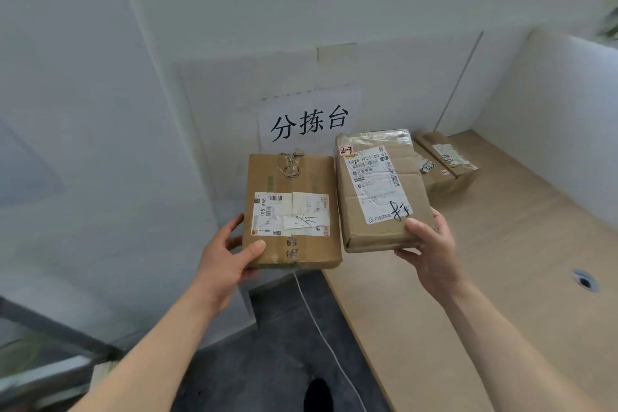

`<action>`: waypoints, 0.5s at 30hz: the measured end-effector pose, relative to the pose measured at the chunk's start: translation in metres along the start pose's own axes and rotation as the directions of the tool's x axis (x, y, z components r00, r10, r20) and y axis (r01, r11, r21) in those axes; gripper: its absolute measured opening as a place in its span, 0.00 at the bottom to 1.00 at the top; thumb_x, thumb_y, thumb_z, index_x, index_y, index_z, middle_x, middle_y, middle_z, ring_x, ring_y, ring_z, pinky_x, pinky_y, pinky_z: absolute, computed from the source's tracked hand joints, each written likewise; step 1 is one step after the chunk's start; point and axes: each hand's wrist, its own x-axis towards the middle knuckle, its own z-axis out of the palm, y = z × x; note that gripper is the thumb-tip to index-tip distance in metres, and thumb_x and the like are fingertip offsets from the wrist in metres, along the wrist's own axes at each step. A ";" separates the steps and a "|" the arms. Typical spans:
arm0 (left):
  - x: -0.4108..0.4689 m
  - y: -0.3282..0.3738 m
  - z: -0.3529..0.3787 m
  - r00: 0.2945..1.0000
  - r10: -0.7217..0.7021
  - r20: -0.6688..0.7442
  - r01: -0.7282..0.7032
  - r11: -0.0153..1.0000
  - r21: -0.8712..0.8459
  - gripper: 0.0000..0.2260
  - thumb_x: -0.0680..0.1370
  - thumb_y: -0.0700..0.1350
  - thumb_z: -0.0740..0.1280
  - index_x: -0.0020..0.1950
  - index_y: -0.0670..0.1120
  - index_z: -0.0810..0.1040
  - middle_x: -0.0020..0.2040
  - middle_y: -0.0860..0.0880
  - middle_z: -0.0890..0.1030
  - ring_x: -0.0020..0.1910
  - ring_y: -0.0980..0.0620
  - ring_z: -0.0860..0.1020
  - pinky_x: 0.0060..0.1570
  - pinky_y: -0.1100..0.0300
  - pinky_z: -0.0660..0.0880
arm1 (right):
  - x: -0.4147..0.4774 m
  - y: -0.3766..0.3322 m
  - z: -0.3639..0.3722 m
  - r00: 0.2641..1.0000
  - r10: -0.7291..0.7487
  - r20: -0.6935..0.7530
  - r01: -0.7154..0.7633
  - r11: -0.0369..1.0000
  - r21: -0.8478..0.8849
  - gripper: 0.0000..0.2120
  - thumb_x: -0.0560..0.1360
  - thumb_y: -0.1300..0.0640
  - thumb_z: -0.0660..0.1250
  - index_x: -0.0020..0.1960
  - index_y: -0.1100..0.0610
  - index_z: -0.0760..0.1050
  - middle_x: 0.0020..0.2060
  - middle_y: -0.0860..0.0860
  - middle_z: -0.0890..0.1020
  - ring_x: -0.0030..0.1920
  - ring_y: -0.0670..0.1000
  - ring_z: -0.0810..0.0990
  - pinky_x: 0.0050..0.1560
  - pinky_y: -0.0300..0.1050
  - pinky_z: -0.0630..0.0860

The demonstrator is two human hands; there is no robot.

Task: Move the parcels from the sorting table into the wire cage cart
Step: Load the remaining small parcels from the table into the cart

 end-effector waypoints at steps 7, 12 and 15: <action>-0.074 0.024 -0.038 0.996 0.092 -0.012 -0.092 0.993 -0.076 0.32 0.65 0.48 0.77 0.67 0.61 0.72 0.61 0.46 0.81 0.53 0.48 0.84 0.40 0.56 0.82 | -0.059 -0.031 0.019 0.984 -0.175 0.013 0.175 0.985 -0.002 0.24 0.66 0.52 0.74 0.61 0.40 0.74 0.54 0.48 0.84 0.48 0.48 0.83 0.47 0.53 0.77; -0.119 0.035 -0.066 0.986 0.144 -0.086 -0.153 0.983 -0.105 0.34 0.66 0.48 0.76 0.70 0.59 0.71 0.61 0.44 0.81 0.54 0.46 0.84 0.44 0.52 0.82 | -0.084 -0.046 0.032 0.970 -0.241 0.030 0.240 0.970 0.028 0.24 0.67 0.52 0.73 0.61 0.40 0.74 0.55 0.45 0.84 0.50 0.48 0.83 0.49 0.56 0.78; -0.145 0.039 -0.080 0.972 0.174 -0.159 -0.195 0.972 -0.132 0.29 0.66 0.46 0.76 0.65 0.61 0.73 0.62 0.44 0.81 0.54 0.45 0.84 0.43 0.52 0.82 | -0.091 -0.052 0.042 0.965 -0.259 0.052 0.256 0.966 0.045 0.24 0.68 0.53 0.73 0.62 0.41 0.73 0.54 0.44 0.85 0.51 0.48 0.84 0.49 0.55 0.78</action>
